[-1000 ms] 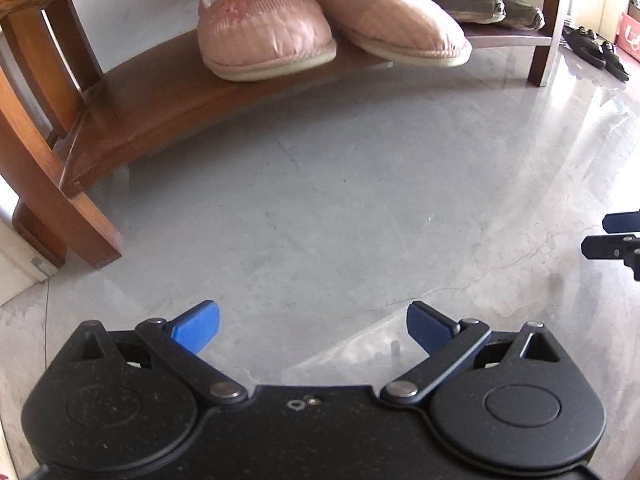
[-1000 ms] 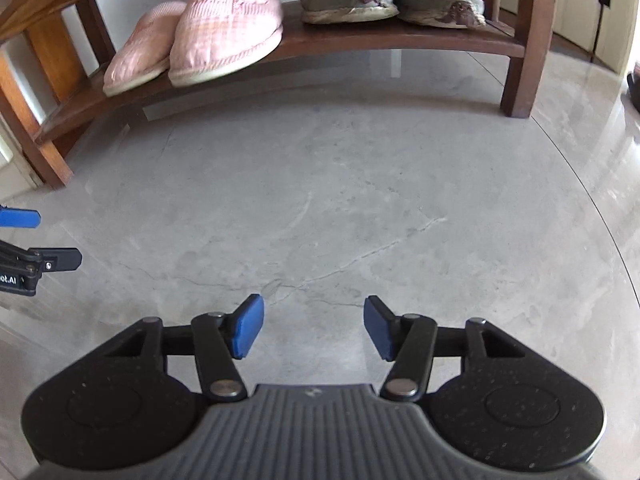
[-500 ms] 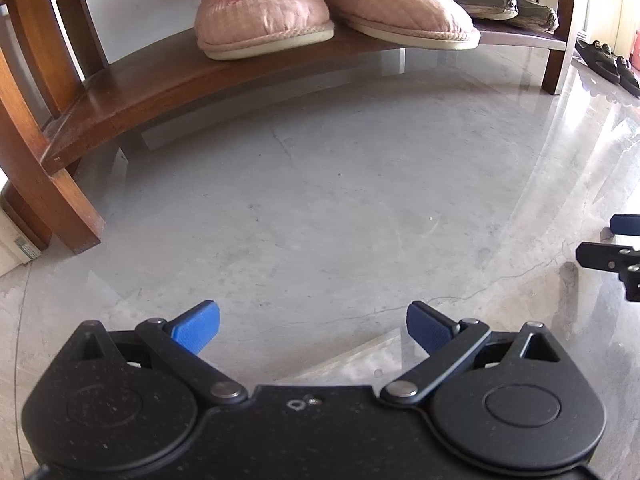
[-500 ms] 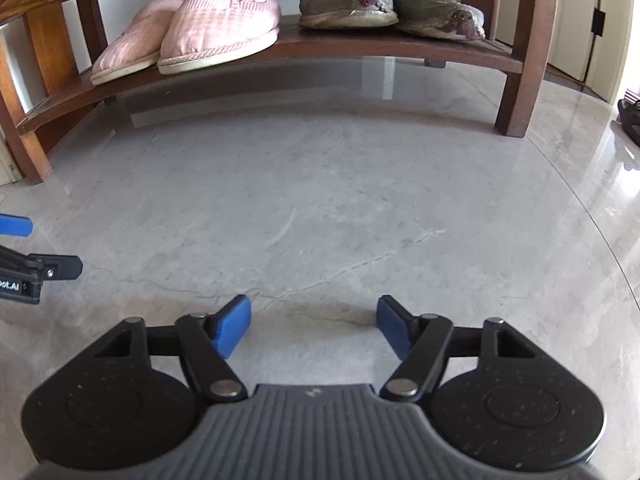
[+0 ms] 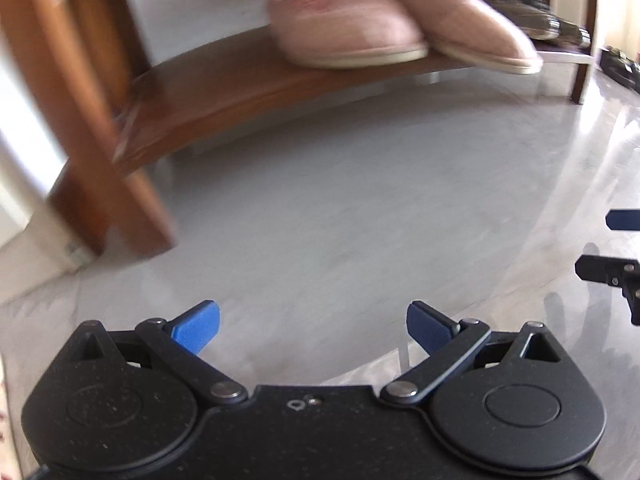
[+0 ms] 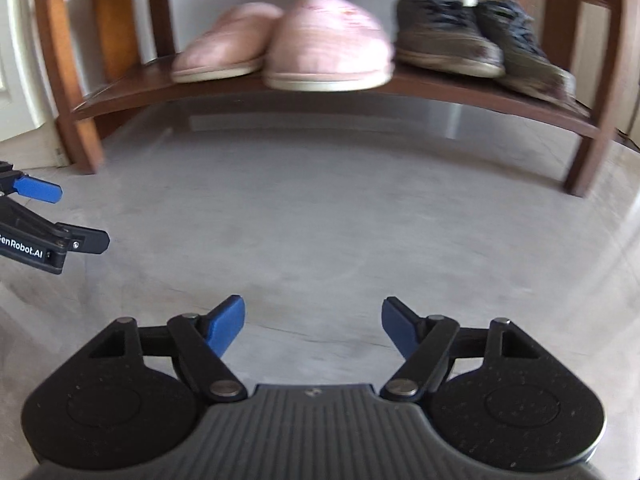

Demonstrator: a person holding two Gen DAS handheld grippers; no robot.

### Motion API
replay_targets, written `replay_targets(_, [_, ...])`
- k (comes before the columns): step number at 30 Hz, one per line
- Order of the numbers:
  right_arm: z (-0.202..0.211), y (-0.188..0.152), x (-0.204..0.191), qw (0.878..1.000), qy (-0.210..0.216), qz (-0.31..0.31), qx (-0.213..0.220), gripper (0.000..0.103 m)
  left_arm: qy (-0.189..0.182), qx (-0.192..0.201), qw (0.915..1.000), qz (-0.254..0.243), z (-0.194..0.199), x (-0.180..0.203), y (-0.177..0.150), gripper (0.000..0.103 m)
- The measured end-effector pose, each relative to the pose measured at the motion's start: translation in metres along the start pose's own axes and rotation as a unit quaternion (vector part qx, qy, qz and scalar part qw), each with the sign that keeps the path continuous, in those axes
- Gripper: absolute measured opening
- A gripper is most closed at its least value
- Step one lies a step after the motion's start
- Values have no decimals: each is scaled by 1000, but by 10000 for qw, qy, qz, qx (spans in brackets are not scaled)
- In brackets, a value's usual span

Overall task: Organize scattered shoes
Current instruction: 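Move the open right tool toward the white heart-print slides by the door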

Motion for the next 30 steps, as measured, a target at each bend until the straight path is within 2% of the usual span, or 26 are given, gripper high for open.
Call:
replay_targets(6, [-9,16,-39,9982,458,375,50,79,284,129,9994,120,13,-50,-3,101])
replay_targets(10, [-19,26,-64,9972,604,444,-18,79,422,214,9988,131,27,-84,-5,101])
replay_targets(14, [-22,36,-90,9948,824,585,-142,79,299,107,9991,-295,44,-124,-5,101])
replay_targets(16, [-21,44,-111,9912,1048,775,-226,79,326,12,9973,-653,57,-152,-9,101])
replay_targets(19, [-22,60,-146,9845,1424,946,-402,79,459,-130,9956,-812,77,-192,-19,101])
replay_targets(21, [-21,69,-167,9795,1646,1036,-514,79,514,-267,9960,-674,91,-218,-28,101])
replay_targets(25, [-14,86,-213,9619,2142,1581,-621,79,729,-370,9964,-213,119,-265,-58,101])
replay_targets(30, [1,109,-269,9290,2788,2313,-753,77,1079,-105,9936,304,157,-304,-108,101])
Point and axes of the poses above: each gripper's, at about its wrist camera, not at the fingertips, and z roughly against the way its jaws point, x to its right, y to its top, the point moved 3 cm from there along -z, roughly the way its jaws point, and after that the axes turned 1 degree about z, right-handed, at the moved point
